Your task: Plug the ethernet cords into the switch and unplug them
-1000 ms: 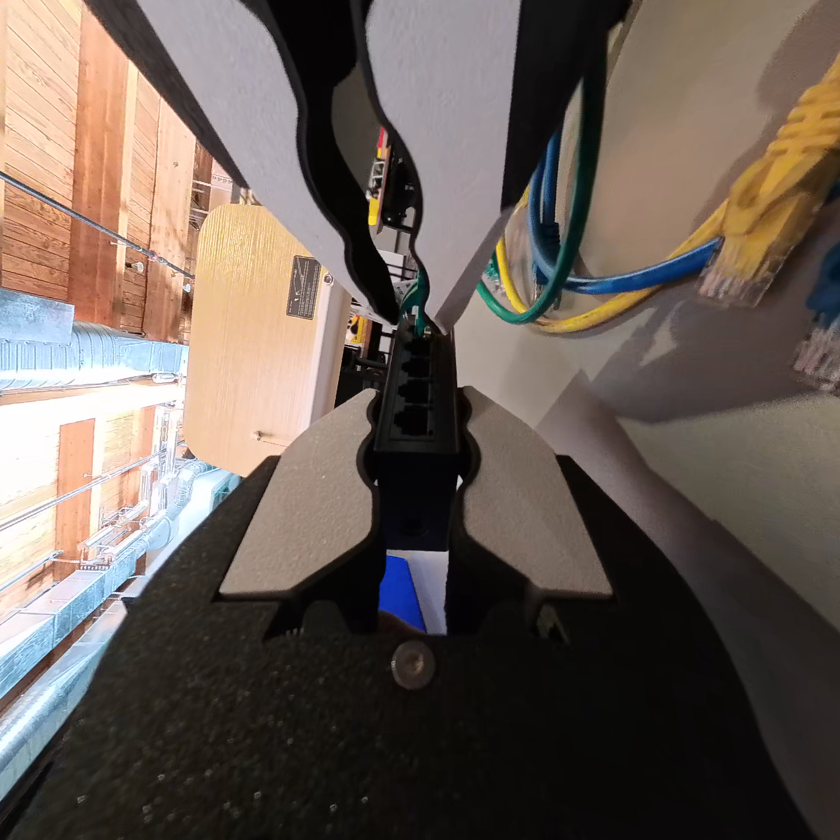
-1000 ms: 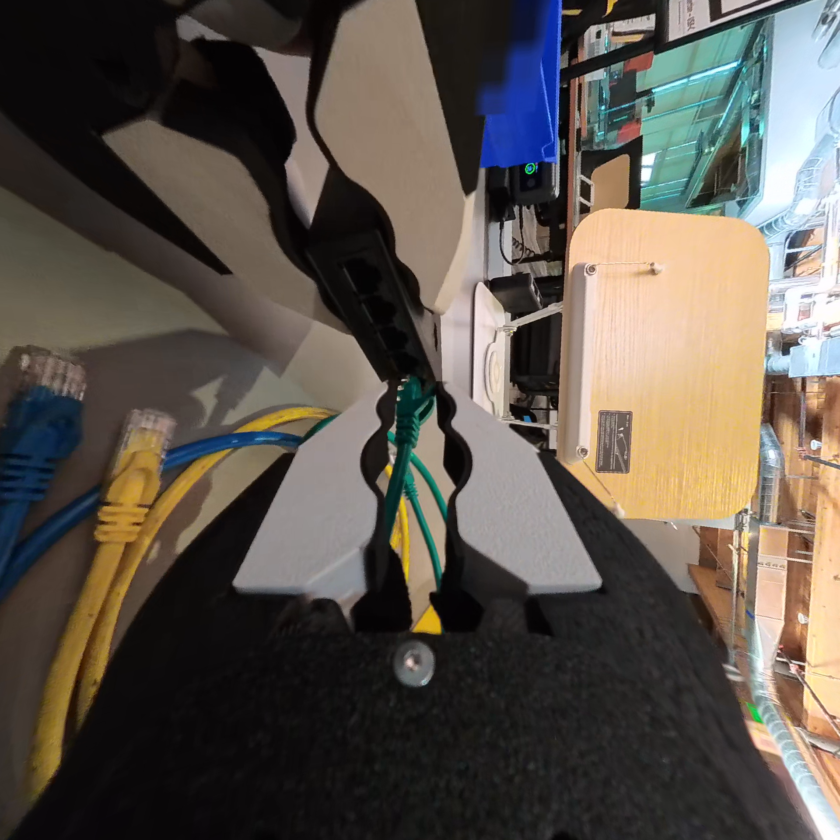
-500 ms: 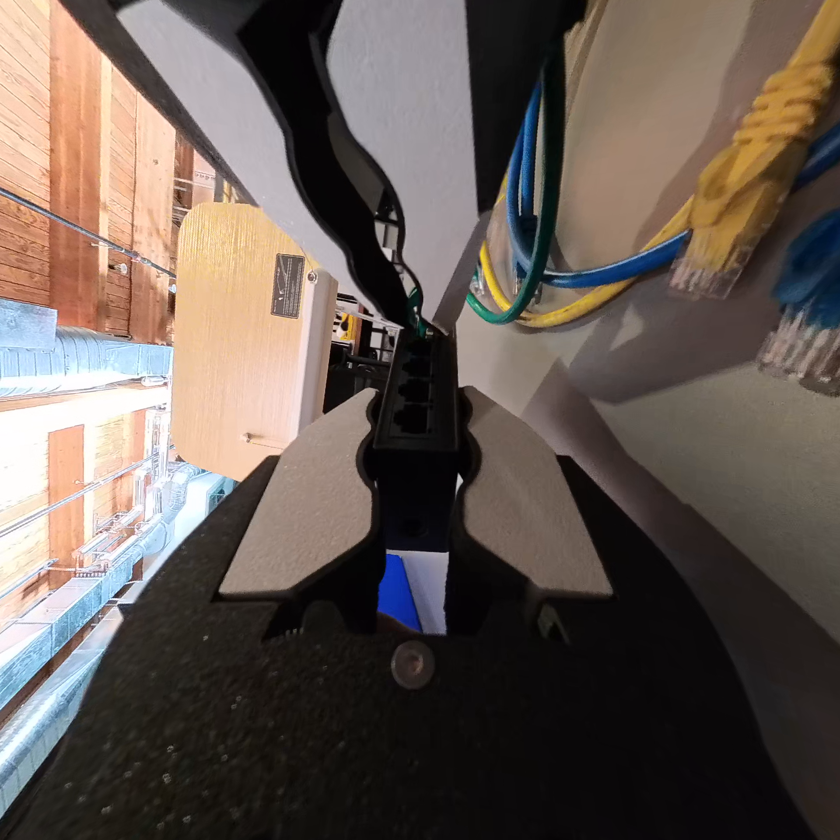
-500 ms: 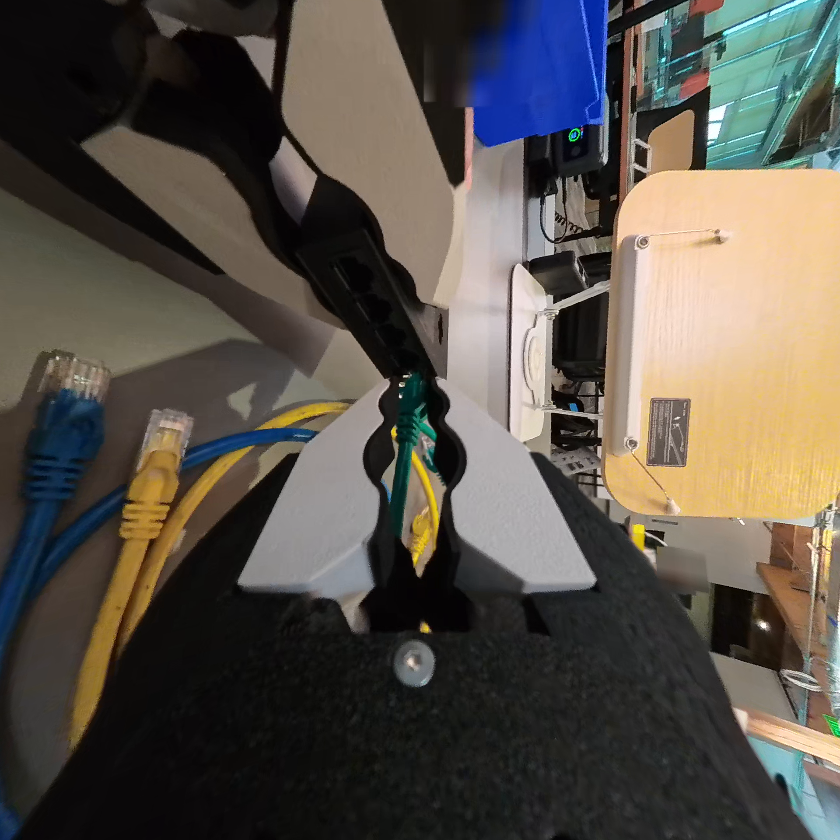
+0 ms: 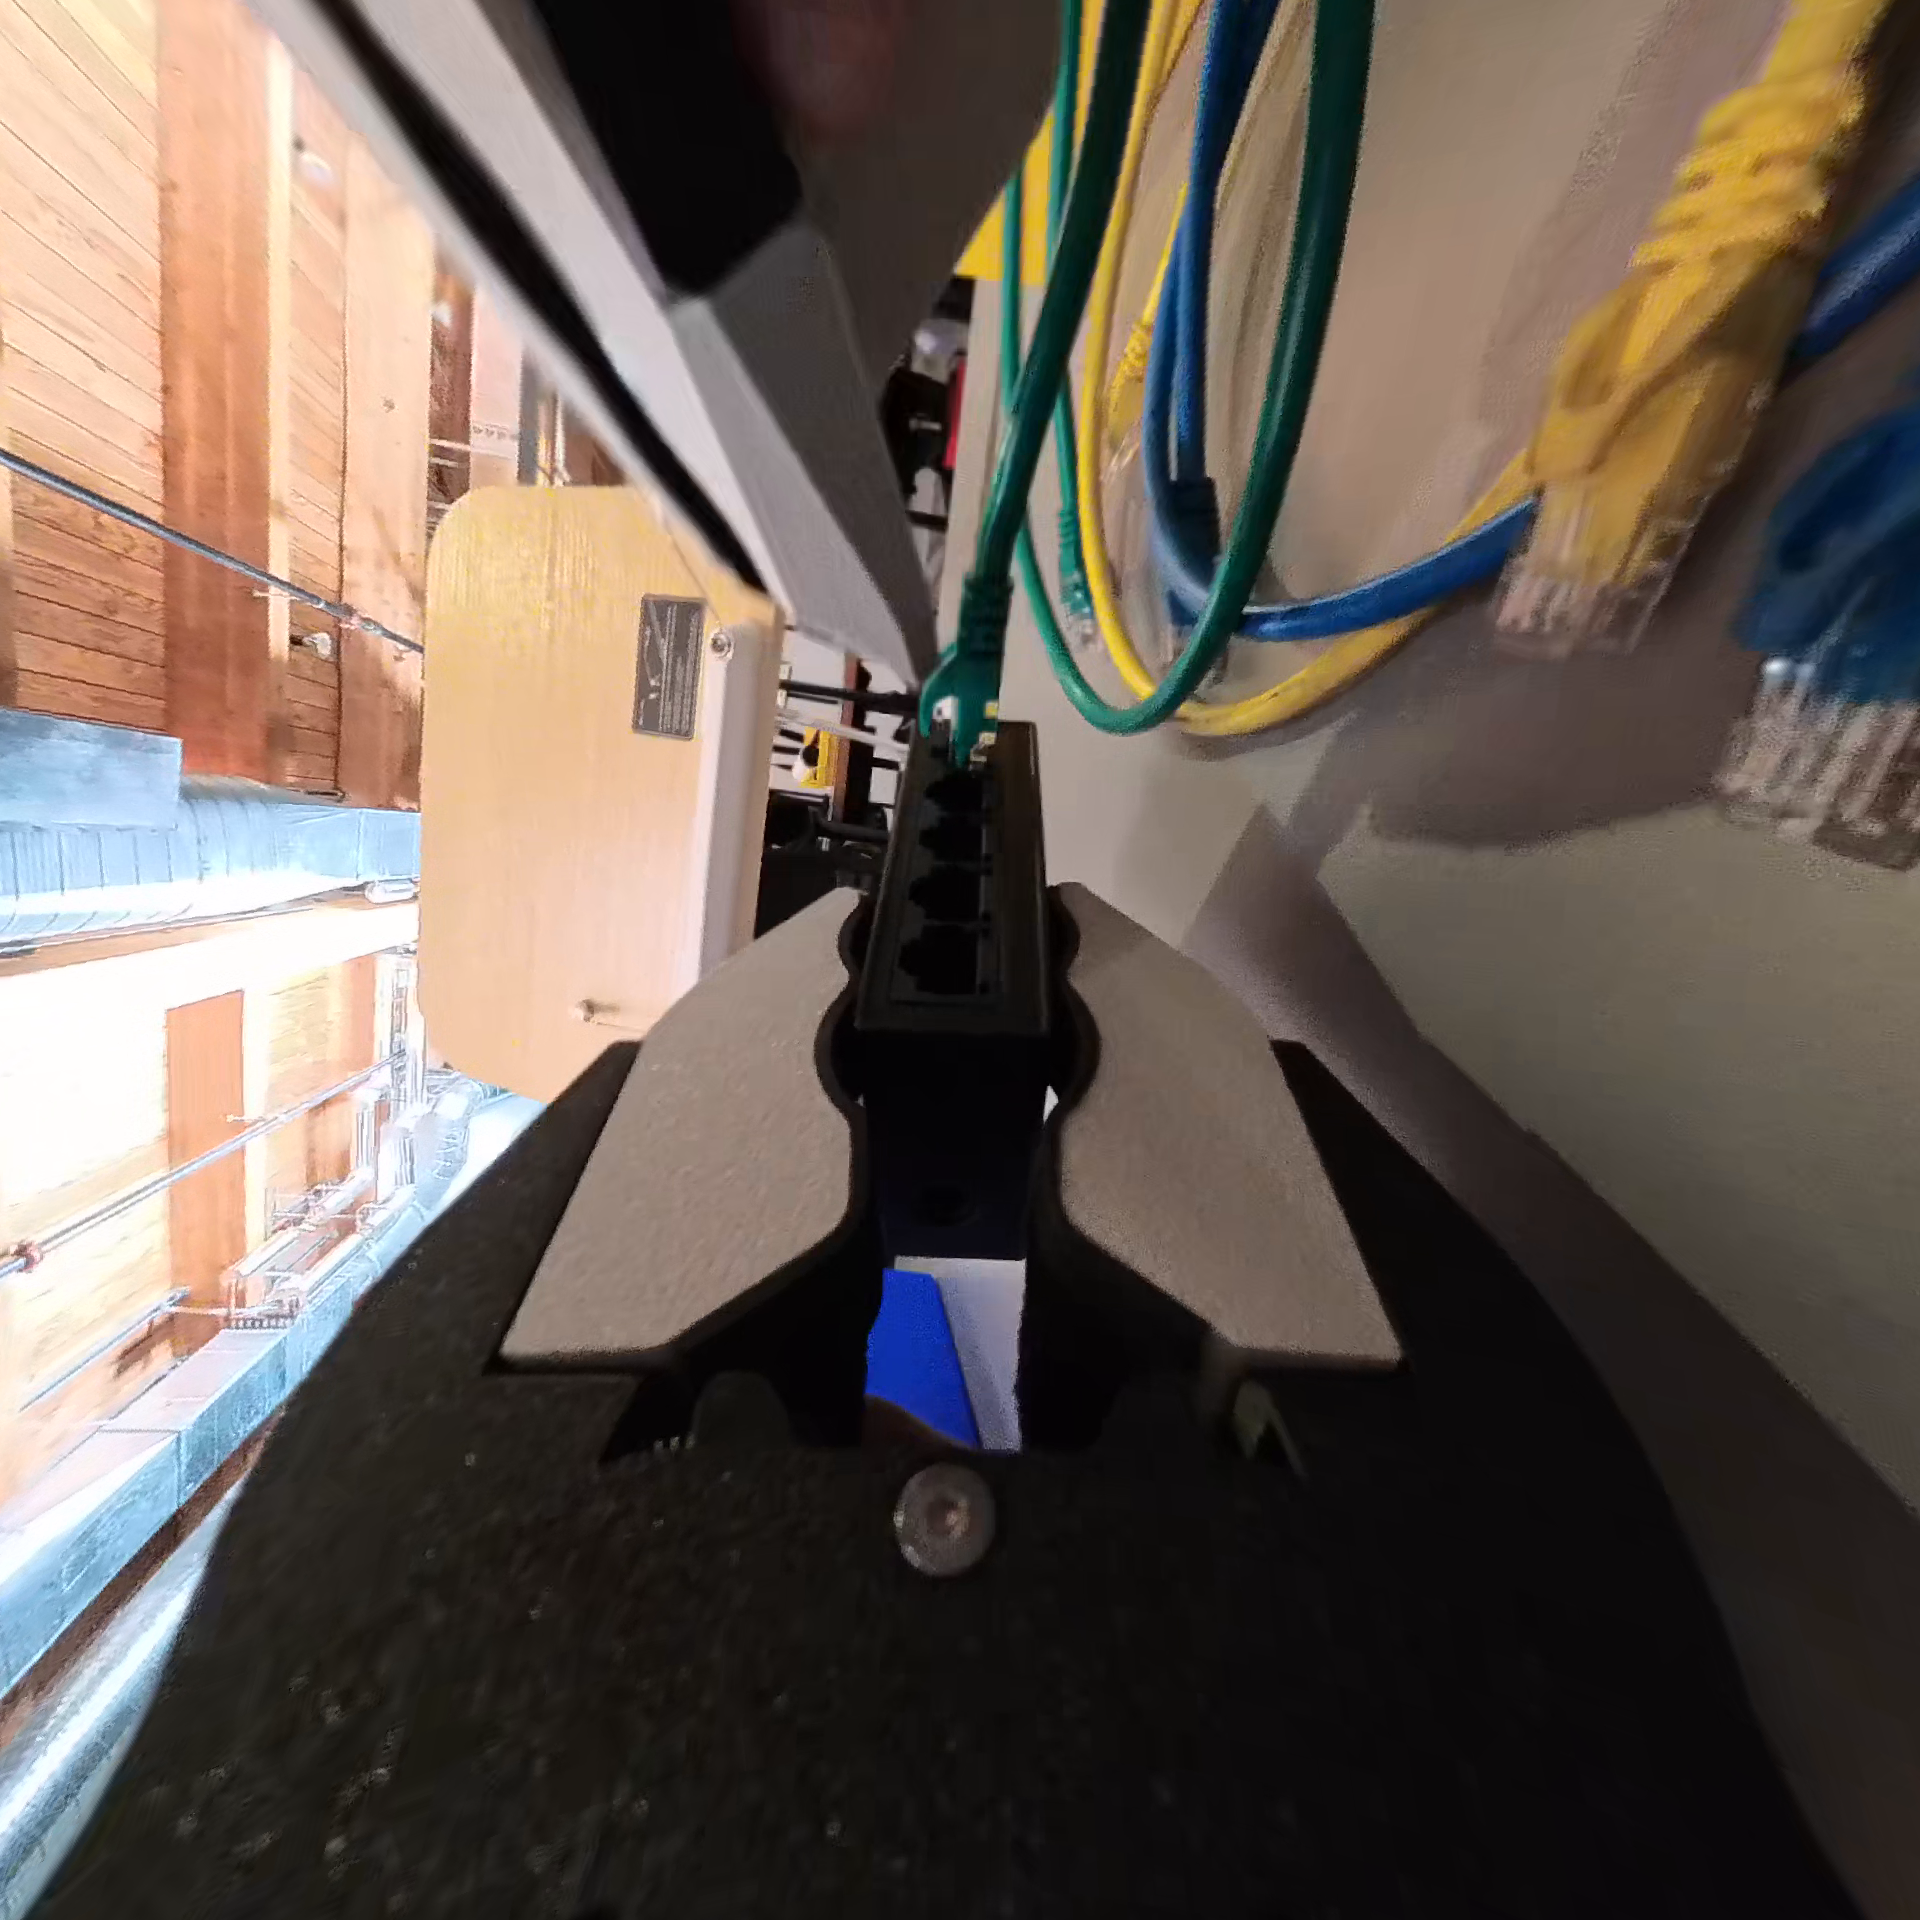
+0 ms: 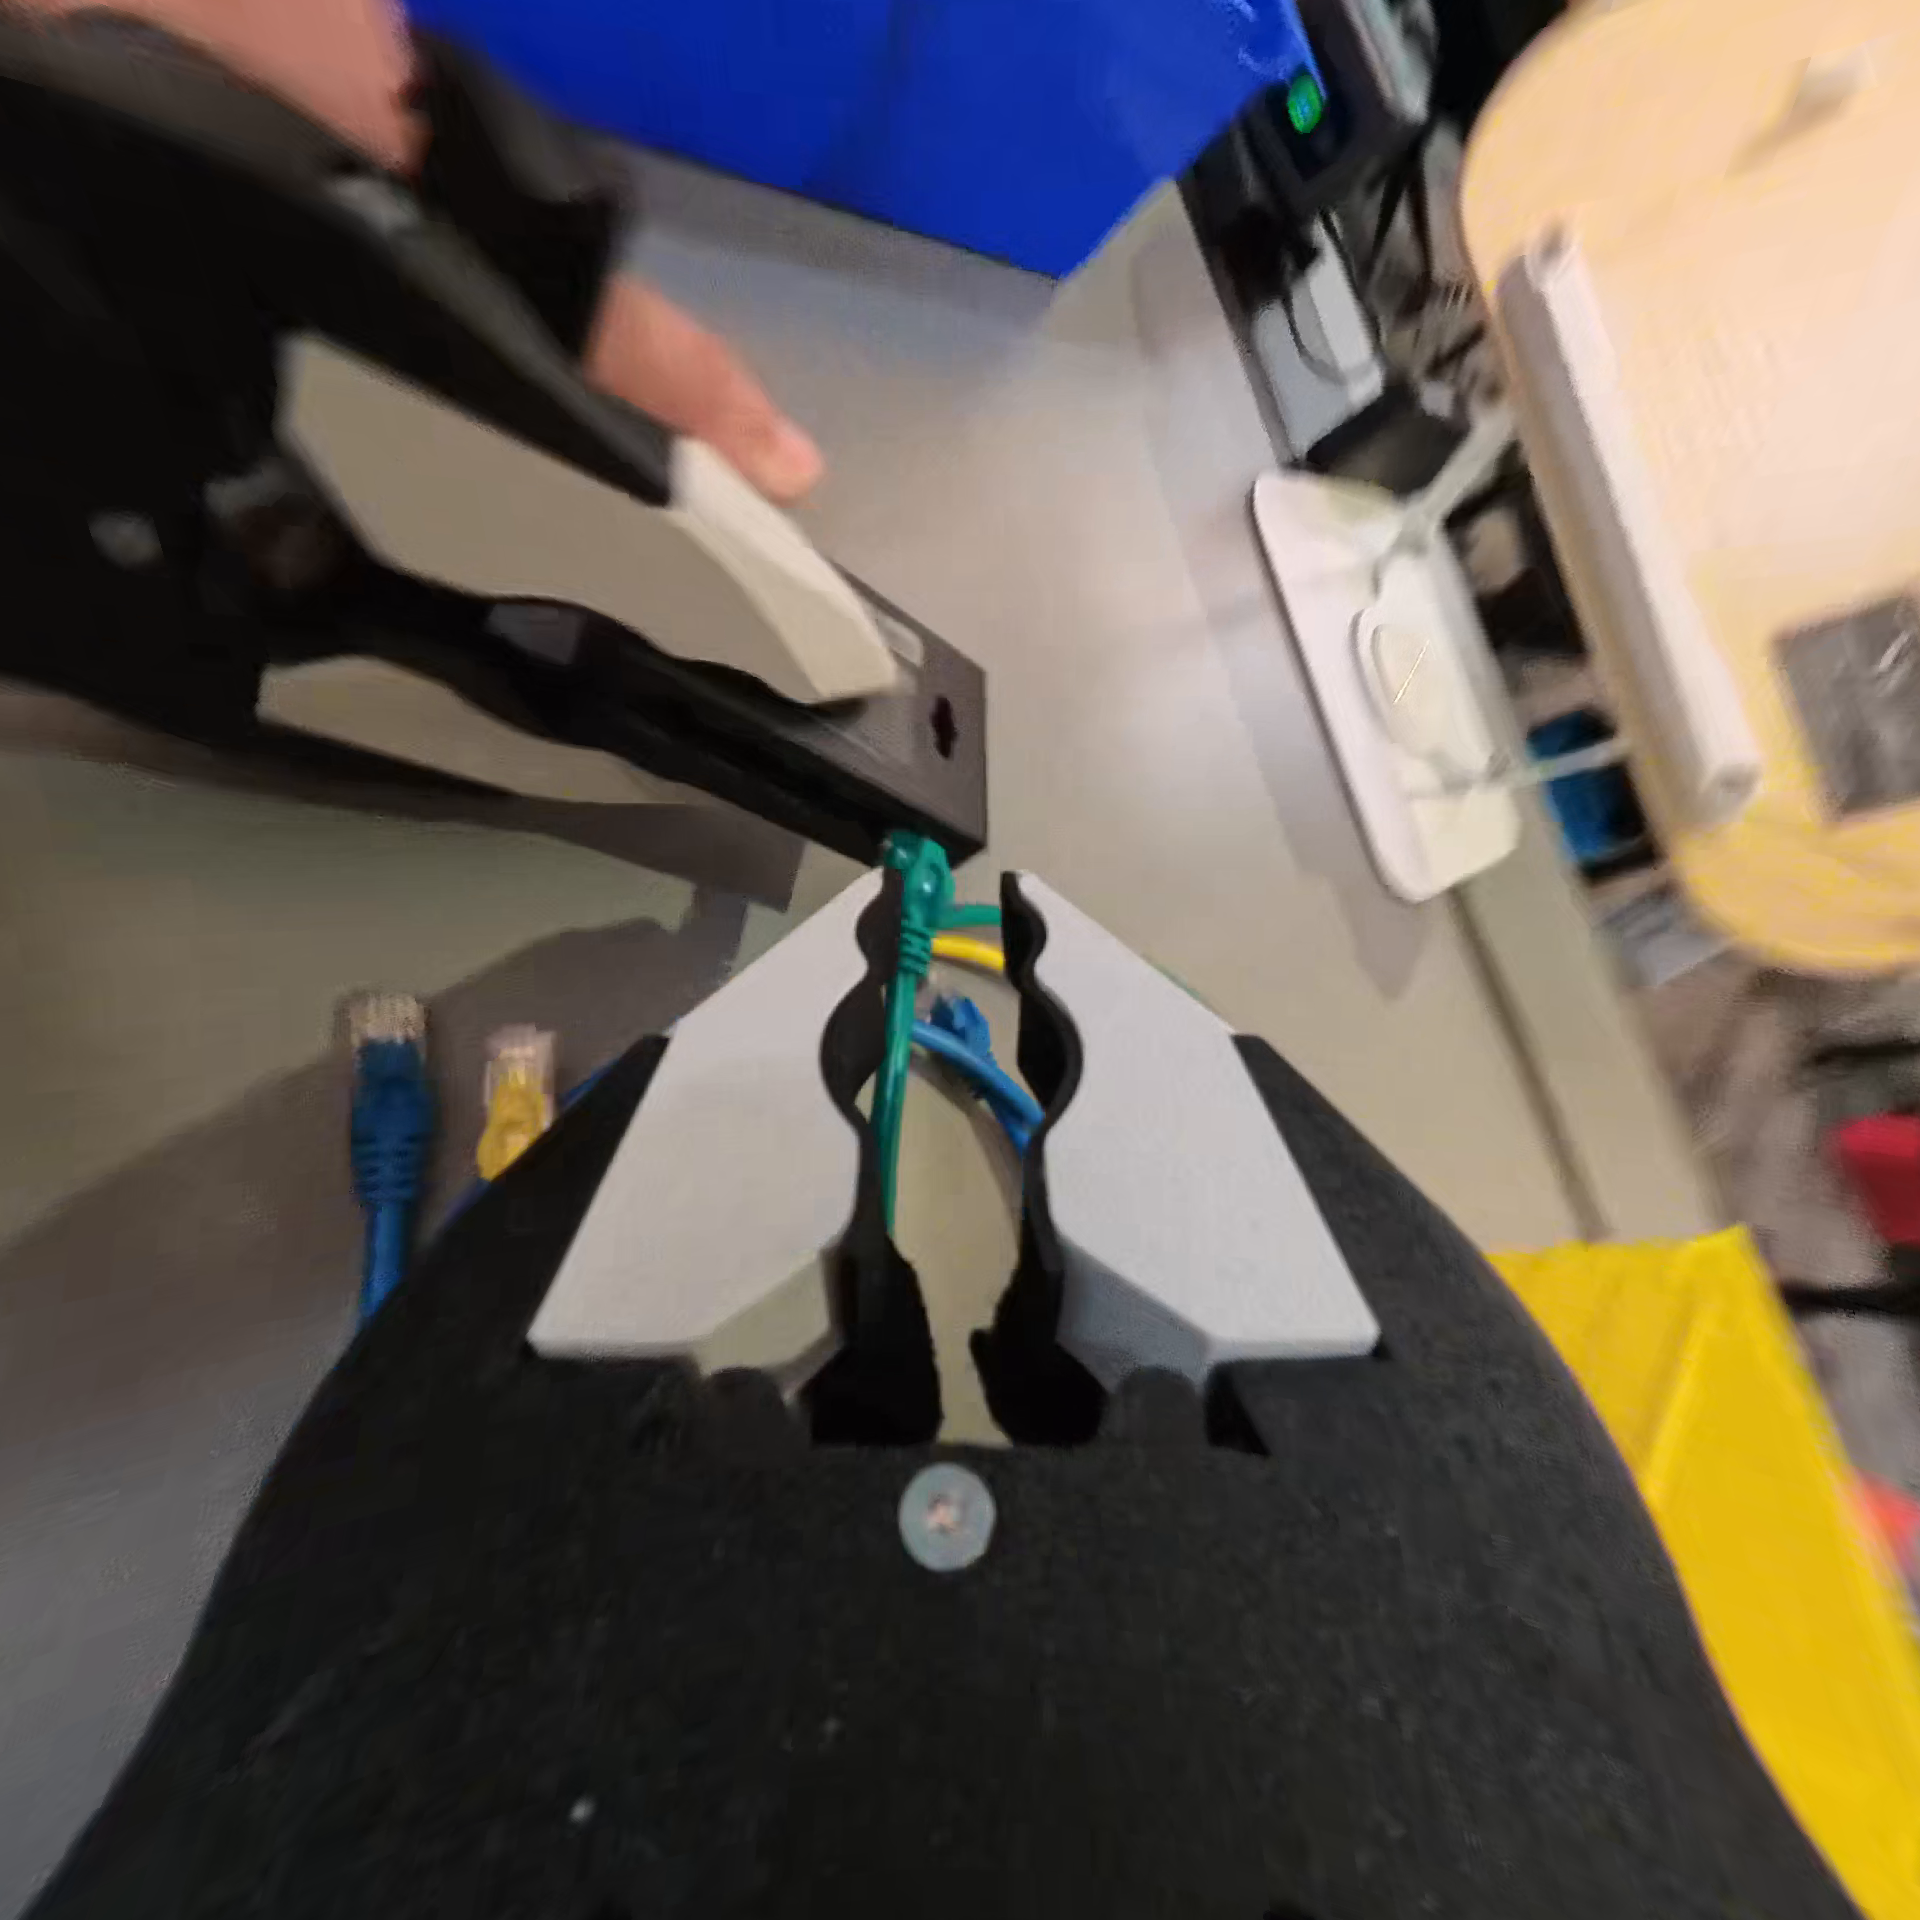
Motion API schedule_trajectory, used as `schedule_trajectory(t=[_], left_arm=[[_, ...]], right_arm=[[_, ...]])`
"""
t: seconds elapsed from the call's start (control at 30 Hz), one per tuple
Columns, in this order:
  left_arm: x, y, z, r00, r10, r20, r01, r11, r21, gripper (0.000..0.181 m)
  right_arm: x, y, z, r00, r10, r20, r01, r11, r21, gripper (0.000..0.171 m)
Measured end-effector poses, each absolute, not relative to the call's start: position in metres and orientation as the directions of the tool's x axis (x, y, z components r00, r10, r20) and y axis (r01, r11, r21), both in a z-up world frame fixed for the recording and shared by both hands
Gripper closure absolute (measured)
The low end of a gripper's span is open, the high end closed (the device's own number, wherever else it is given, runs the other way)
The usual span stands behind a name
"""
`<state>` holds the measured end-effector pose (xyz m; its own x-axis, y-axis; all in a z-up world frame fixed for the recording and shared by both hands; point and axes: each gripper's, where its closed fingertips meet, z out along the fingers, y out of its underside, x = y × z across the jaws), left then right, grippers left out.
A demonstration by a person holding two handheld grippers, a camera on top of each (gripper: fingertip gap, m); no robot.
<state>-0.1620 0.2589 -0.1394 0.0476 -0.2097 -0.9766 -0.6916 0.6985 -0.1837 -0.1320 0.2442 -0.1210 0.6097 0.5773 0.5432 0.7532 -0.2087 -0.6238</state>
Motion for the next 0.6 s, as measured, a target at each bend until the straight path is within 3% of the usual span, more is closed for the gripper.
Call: schedule_trajectory(t=[0.1,0.17,0.33,0.47,0.6], left_arm=[[-0.164,0.260,-0.136,0.064,-0.202,-0.977,-0.692,0.696,-0.189,0.152],[-0.163,0.258,-0.133,0.071,-0.194,-0.978,-0.687,0.701,-0.189,0.152],[-0.164,0.260,-0.136,0.061,-0.199,-0.978,-0.693,0.697,-0.185,0.152],[-0.169,0.274,-0.138,0.126,-0.337,-0.933,-0.716,0.620,-0.321,0.151],[-0.166,0.275,-0.135,0.141,-0.323,-0.936,-0.728,0.607,-0.319,0.152]], right_arm=[[-0.131,0.243,-0.126,0.772,0.597,0.218,0.516,-0.390,-0.762,0.146],[-0.133,0.246,-0.127,0.801,0.587,0.119,0.433,-0.431,-0.792,0.147],[-0.139,0.252,-0.140,0.819,0.557,0.136,0.417,-0.415,-0.809,0.157],[-0.139,0.252,-0.131,0.860,0.508,0.046,0.292,-0.417,-0.860,0.159],[-0.133,0.246,-0.125,0.878,0.465,0.119,0.336,-0.419,-0.844,0.159]])
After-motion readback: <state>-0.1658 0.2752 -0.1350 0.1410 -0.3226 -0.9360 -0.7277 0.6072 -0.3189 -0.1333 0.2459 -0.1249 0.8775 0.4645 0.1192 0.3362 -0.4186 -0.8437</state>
